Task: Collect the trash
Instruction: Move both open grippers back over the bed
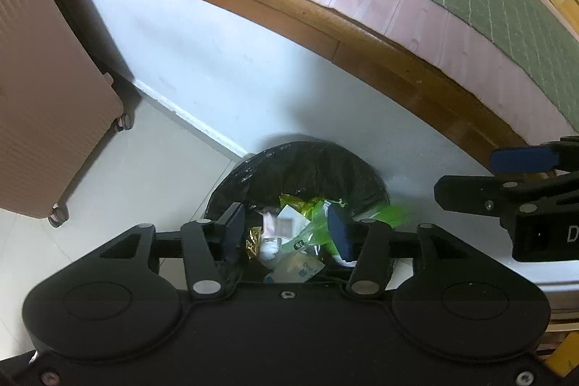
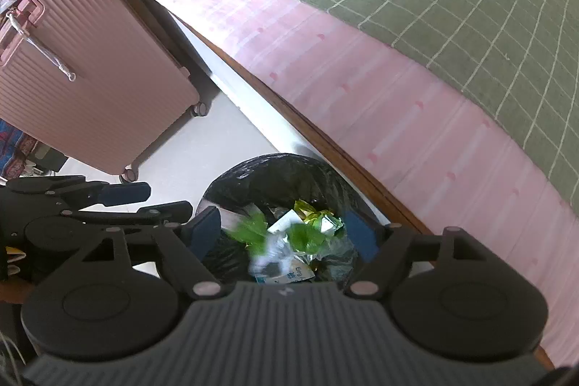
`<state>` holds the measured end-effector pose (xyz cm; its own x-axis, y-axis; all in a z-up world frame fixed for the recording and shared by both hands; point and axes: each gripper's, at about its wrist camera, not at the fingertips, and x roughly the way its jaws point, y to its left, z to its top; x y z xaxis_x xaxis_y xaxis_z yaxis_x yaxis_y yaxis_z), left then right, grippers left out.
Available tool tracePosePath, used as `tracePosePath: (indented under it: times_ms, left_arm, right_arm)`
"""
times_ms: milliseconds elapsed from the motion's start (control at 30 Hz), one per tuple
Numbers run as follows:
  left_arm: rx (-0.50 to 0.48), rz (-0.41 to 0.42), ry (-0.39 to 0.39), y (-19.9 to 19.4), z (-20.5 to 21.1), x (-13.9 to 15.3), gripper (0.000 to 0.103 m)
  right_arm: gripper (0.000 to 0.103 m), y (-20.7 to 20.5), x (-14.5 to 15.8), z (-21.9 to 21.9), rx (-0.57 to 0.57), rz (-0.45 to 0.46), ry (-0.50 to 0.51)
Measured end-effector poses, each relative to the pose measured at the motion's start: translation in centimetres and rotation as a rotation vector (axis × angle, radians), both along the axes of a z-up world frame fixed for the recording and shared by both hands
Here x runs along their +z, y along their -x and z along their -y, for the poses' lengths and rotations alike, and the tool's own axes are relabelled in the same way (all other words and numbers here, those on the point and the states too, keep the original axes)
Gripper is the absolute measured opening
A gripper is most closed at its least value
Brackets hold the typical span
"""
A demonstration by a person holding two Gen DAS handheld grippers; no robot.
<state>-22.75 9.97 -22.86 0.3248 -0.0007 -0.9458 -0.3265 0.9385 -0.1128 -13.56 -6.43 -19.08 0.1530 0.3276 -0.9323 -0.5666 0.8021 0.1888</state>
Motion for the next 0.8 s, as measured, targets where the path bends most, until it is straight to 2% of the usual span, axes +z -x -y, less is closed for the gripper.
tracePosePath:
  times_ms: [200,467,800]
  left_arm:
    - [0.006,0.011,-0.027,0.1,0.0,0.9,0.065]
    - [-0.008,0.064,-0.067,-0.6,-0.5,3.8,0.07]
    - [-0.052,0.161,-0.113,-3.3,0.5,8.6,0.075]
  right_arm:
    - [0.085,0.0,0.3,0.1,-0.012,0.006,-0.007]
    - [0.085,-0.1,2.5,0.5,-0.027,0.049,-0.034]
    - [0.085,-1.7,7.4,1.8,-0.093,0.144,-0.064]
